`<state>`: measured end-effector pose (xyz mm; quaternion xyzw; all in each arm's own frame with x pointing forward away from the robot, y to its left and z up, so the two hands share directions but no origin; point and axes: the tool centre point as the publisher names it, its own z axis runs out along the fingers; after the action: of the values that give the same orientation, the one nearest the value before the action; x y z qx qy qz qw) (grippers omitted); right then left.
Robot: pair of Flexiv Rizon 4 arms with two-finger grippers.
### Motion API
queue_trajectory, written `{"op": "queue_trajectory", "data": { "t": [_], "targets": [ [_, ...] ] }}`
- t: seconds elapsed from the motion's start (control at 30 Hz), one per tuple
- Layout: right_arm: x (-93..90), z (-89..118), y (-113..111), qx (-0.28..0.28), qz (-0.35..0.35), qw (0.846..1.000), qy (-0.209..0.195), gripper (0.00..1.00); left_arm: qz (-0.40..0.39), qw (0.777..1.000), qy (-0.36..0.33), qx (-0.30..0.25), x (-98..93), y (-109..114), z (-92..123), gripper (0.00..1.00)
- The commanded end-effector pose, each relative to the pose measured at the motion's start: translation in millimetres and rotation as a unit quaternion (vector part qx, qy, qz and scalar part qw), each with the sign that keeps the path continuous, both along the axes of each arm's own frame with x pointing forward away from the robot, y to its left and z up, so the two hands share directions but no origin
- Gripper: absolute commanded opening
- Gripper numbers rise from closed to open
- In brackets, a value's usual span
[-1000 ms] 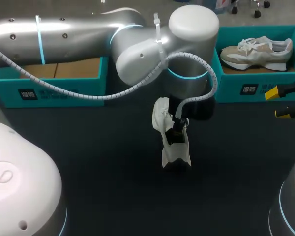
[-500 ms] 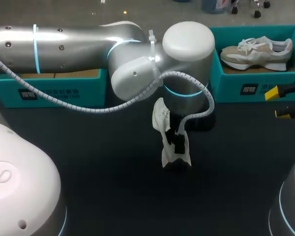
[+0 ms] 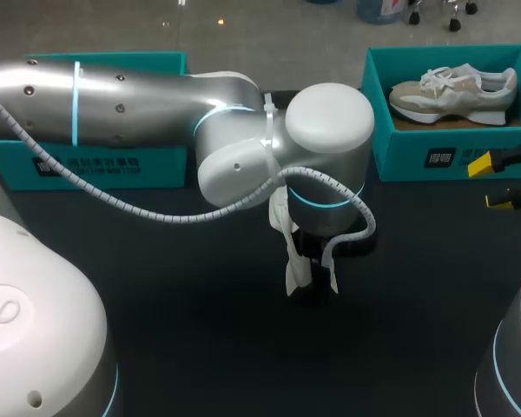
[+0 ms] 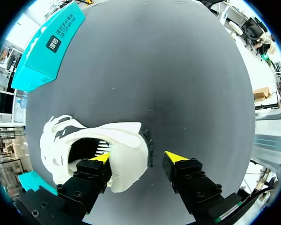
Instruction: Take the shoe out of the shoebox, open the shoe tongue, remove and reinsert the insole, then place the shoe into the shoebox
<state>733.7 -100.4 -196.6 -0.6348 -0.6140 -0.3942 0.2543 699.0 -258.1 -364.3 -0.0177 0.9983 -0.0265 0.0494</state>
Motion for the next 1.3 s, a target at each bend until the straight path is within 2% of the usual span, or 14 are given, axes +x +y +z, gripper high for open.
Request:
{"op": "queue_trajectory", "data": {
  "t": [0.03, 0.17, 0.2, 0.3, 0.5, 0.63, 0.67, 0.93, 1.13, 1.3],
  "targets": [
    [-1.4, 0.6, 0.4, -0.002, -0.001, 1.0, 0.001, 1.0, 0.003, 1.0, 0.003, -0.007, -0.1, 1.4, -13.2, 0.72],
    [-1.4, 0.6, 0.4, -0.002, -0.001, 1.0, 0.001, 1.0, 0.029, 1.0, -0.007, -0.006, -2.4, -1.6, -25.1, 0.67],
    [-1.4, 0.6, 0.4, -0.002, -0.001, 1.0, 0.001, 1.0, 0.03, 0.999, -0.005, -0.014, -3.1, -1.2, -26.3, 0.58],
    [-1.4, 0.6, 0.4, -0.002, -0.001, 1.0, 0.001, 1.0, 0.046, 0.999, -0.004, -0.018, -4.0, 1.1, -29.5, 0.49],
    [-1.4, 0.6, 0.4, -0.002, -0.001, 1.0, 0.001, 1.0, 0.055, 0.998, 0.001, -0.015, -2.1, 1.0, -37.8, 0.44],
    [-1.4, 0.6, 0.4, -0.002, -0.001, 1.0, 0.001, 1.0, 0.059, 0.998, 0.007, -0.011, -1.9, 2.3, -39.1, 0.05],
    [-1.4, 0.6, 0.4, -0.002, -0.001, 1.0, 0.001, 1.0, 0.06, 0.998, 0.007, -0.011, -1.9, 3.1, -37.8, 0.0],
    [-1.4, 0.6, 0.4, -0.002, -0.001, 1.0, 0.001, 1.0, 0.037, 0.999, 0.026, 0.002, -6.2, 4.0, -19.6, 0.0],
    [-1.4, 0.6, 0.4, -0.002, -0.001, 1.0, 0.001, 1.0, 0.022, 0.999, 0.03, 0.02, -10.3, 4.6, 9.0, 0.0],
    [-1.4, 0.6, 0.4, -0.002, -0.001, 1.0, 0.001, 1.0, 0.011, 0.998, 0.062, 0.028, -9.2, 9.0, 35.8, 0.0]
  ]
}}
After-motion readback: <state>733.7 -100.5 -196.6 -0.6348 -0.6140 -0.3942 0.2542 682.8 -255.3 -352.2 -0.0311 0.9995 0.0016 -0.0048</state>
